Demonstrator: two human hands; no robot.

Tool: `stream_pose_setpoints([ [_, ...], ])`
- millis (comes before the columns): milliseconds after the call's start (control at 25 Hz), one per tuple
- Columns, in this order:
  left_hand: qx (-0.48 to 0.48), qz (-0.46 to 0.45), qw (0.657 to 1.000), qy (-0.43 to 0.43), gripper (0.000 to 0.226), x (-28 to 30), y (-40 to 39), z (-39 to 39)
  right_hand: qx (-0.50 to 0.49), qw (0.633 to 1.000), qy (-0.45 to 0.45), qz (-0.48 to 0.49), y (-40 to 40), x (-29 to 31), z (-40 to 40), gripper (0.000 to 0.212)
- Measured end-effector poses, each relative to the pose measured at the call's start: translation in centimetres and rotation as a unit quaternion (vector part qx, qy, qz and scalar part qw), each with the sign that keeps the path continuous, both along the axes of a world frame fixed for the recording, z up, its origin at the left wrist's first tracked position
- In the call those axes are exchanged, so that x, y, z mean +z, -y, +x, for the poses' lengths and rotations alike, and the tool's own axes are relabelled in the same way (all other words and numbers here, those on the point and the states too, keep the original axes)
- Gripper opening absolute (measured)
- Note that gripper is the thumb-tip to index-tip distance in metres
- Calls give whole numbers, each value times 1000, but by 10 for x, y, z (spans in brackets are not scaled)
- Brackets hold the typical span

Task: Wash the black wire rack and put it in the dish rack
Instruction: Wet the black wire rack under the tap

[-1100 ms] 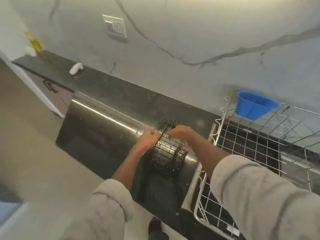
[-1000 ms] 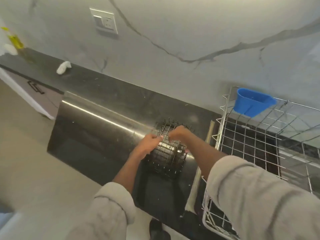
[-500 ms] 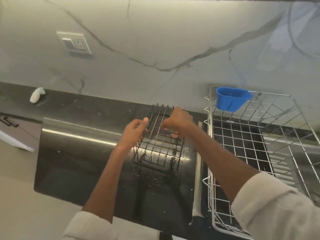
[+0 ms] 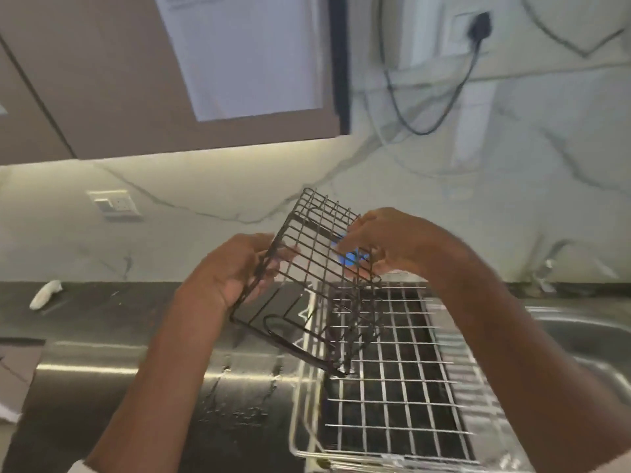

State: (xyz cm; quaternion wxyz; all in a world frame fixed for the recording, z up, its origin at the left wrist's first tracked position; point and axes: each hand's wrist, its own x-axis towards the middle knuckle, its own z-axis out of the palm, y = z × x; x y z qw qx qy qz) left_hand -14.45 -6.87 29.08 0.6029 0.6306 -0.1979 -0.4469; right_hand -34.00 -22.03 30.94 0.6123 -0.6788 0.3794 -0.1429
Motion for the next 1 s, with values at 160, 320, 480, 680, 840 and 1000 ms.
stream_pose_setpoints([
  [160, 6, -63, 998, -23, 20, -8, 51, -151, -53, 998, 29, -8, 30, -24, -150, 47],
  [320, -35, -92, 995, 15, 20, -37, 98, -298, -136, 990, 28, -31, 65, -70, -298, 34],
  [480, -87, -160, 982, 45, 17, -76, 135, -420, -270, 957, 106, 9, 90, -113, -409, 48],
  [680, -92, -169, 976, 104, 30, -144, 183, -487, -350, 923, 144, 75, 109, -141, -463, 66],
  [840, -87, -173, 975, 113, 47, -200, 228, -481, -402, 880, 169, 189, 144, -167, -474, 74],
  [1000, -85, -191, 969, 131, 58, -239, 261, -467, -435, 847, 137, 275, 182, -195, -456, 99],
])
